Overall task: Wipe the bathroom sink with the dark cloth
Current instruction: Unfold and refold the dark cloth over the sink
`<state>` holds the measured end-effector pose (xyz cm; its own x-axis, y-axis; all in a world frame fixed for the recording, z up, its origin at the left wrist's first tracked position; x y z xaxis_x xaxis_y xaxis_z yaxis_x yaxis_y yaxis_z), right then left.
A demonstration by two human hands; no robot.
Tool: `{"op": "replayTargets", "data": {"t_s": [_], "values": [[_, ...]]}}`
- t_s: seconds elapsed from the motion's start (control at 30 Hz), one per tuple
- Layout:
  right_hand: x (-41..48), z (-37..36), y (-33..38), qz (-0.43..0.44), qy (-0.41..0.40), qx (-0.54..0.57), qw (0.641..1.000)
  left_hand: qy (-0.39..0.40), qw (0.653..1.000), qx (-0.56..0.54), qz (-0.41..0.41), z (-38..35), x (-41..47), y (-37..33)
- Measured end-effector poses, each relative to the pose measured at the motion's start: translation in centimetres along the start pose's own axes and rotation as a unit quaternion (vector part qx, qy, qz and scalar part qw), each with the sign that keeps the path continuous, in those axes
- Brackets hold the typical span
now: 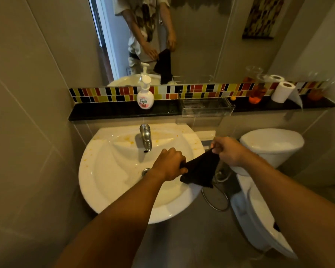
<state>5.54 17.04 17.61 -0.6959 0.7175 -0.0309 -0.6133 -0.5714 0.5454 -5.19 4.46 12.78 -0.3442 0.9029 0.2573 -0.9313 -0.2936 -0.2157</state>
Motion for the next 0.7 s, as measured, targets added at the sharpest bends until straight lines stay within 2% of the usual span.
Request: {"op": "replayTargets", "data": {"t_s": [0.23,0.5,0.57,0.7], "values": [[-1.6,8.7,4.7,0.028,-0.078,0.018,0.996,-0.025,1.0,0.001,0.004,6.7,-0.1,0.9],[-3.4,14.3,5.7,0.03,-0.133,0.014,0.991,-0.137,0.987,-0.062,0.054,14.5,0.8,1.8],[-3.9,14.8,5.3,0.029,-0.143,0.014,0.989,-0.131,0.984,-0.095,0.074,15.6,0.8,1.9],[-5.1,14.1,3.5,0.009,-0.129,0.017,0.991,-0.062,0.978,-0.166,0.106,15.2,0.0,2.1]]}}
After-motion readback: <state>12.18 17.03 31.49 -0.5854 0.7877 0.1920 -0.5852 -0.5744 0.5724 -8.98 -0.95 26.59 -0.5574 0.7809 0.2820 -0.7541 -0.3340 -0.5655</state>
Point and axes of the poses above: each hand's wrist, its own x-axis towards the middle knuckle, its own z-axis out of the back of the hand, y = z × x, the point moved 8 cm from there along x, towards the middle knuckle, and after that the axes turned 15 degrees about -y, right-handed, at the moved point
